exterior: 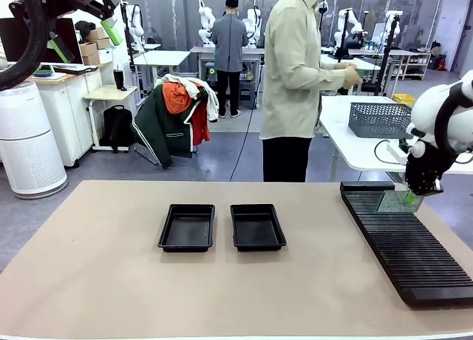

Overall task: Inspect and transfer BCBs to ESD trays.
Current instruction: Pick up the Blank PCB from the PCB Rack and place it in the left ESD tray.

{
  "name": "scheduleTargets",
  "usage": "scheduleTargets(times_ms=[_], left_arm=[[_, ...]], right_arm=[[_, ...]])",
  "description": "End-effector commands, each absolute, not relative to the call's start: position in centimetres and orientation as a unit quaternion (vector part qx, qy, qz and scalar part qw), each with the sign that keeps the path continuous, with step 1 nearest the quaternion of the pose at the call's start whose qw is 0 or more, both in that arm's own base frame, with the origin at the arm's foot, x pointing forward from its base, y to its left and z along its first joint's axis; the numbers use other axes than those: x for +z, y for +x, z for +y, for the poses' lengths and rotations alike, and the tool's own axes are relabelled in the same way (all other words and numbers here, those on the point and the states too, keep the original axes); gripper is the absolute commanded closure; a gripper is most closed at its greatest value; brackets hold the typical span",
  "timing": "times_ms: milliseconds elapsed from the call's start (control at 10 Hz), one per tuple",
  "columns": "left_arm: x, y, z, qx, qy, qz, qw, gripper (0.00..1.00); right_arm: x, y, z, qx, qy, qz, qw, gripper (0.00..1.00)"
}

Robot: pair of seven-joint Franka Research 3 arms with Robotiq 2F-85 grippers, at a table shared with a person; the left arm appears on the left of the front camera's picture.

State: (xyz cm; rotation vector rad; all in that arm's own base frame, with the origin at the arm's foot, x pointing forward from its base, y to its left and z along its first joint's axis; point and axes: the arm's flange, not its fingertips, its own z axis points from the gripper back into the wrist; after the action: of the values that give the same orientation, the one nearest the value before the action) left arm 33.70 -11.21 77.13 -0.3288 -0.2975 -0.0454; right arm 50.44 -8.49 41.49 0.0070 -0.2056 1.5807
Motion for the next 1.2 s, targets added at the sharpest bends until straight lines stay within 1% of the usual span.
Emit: scheduleTargets(times_ms=[0, 300, 500, 700, 800, 900, 1000, 1100], left_arm=[[77.1, 33.6, -11.2, -0.023, -0.163, -0.147, 0.975, 0.0], [77.1, 33.6, -11.2, -0.023, -0.163, -0.147, 0.975, 0.0], [77.1, 33.6, -11.2, -0.023, -0.163, -0.147, 0.975, 0.0], [77.1, 33.6, -11.2, -0.023, -0.163, -0.147, 0.975, 0.0], [77.1, 33.6, -11.2, -0.023, -0.163, -0.147, 0.975, 0.0], [77.1, 33.6, -11.2, -0.023, -0.163, -0.147, 0.975, 0.0], [77.1, 33.6, -11.2, -0.023, -0.163, -0.147, 0.975, 0.0], [77.1, 33.6, -11.2, -0.023, -0.163, -0.147, 0.975, 0.0]], right_arm=[[46.1, 49.4, -8.2, 0.701, 0.019, -0.084, 0.708, 1.0], [54.8, 46.6, -7.6, 0.703, 0.032, -0.087, 0.706, 1.0], [58.9, 44.8, -7.2, 0.702, 0.034, -0.076, 0.708, 1.0], [60.3, 44.0, -7.0, 0.7, 0.025, -0.074, 0.709, 1.0], [60.2, 43.6, -6.8, 0.696, 0.03, -0.076, 0.713, 1.0], [59.9, 42.4, -6.6, 0.679, 0.049, -0.079, 0.728, 1.0], [60.0, 39.4, -6.0, 0.662, 0.082, -0.08, 0.741, 1.0], [60.5, 36.0, -5.7, 0.651, 0.09, -0.089, 0.749, 1.0]])
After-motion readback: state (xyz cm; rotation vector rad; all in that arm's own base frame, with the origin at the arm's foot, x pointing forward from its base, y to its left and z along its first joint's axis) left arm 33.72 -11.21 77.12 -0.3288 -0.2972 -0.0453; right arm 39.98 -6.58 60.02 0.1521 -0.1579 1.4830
